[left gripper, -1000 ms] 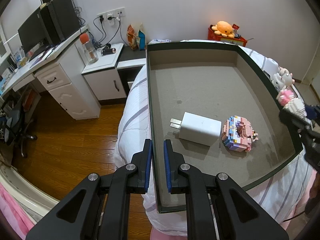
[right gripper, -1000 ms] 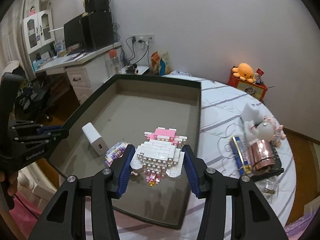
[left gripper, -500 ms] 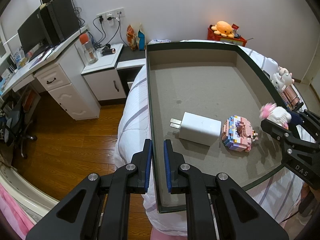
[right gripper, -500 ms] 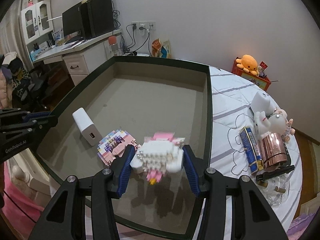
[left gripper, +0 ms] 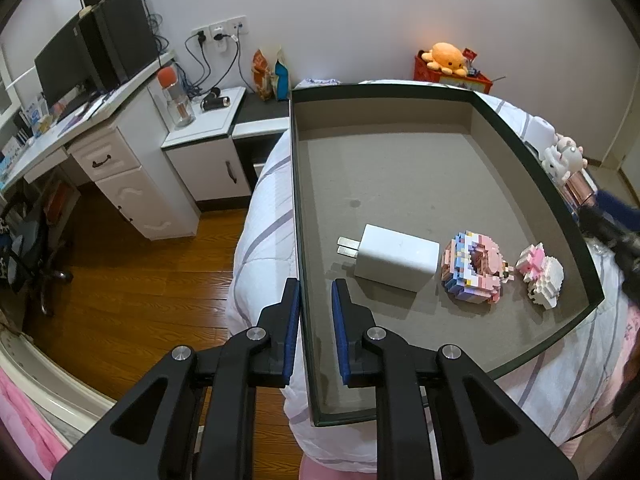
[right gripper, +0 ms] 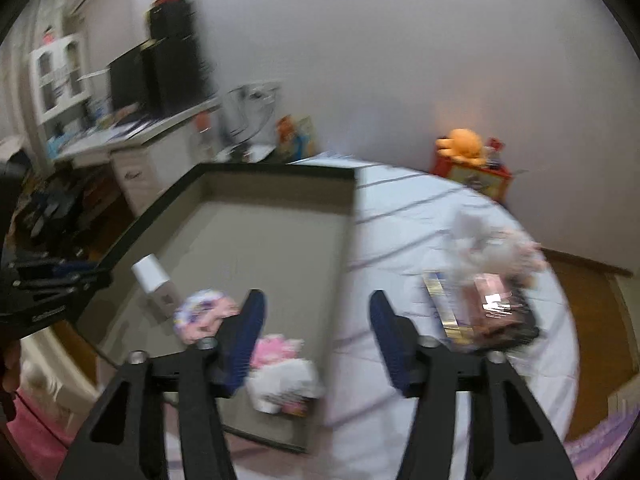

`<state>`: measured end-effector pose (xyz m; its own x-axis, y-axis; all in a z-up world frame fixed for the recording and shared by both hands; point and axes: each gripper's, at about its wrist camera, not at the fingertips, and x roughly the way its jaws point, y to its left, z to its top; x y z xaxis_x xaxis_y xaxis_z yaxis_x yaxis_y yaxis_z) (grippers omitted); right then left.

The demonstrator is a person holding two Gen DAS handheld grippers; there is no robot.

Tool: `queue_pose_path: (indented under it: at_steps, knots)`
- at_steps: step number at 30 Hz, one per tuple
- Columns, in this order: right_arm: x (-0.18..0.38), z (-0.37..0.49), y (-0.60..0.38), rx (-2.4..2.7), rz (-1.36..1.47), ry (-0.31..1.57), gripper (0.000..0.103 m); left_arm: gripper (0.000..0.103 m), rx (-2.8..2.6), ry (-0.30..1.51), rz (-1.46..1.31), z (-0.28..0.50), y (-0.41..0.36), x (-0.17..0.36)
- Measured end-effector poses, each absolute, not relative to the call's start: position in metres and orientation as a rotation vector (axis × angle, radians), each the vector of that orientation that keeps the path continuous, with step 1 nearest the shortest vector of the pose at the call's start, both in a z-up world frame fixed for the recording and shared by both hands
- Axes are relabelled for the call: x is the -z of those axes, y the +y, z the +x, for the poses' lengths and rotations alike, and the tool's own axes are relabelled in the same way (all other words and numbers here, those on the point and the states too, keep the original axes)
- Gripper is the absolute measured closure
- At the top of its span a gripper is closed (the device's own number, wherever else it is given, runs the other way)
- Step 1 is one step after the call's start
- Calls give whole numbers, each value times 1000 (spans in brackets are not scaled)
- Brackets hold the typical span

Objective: Organize rigid objects
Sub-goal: 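Grasp the glass bottle with the right tool and lift it toward the tray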

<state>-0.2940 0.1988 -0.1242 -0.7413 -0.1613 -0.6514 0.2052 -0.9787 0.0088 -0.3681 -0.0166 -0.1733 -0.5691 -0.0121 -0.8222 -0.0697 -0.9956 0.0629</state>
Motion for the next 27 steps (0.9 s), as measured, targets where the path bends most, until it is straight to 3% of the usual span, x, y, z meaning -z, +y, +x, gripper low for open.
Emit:
queue_pose_path:
  at_steps: [2,11,25,27]
  knots:
    - [122,-289,222,2842,1032,72,33,89,-2755,124,-1445,-368,-18,173]
    - [166,-284,312,2991,1327,-63,33,100,-2775,99,-1441,-367,-26,173]
    - [191,-300,326,2919,1351,-158,33,100,-2780,128,-1448,-366,-26,172]
    - [191,-304,326,2915,1350,-154,29,100,-2781,121,-1449,-366,-27,172]
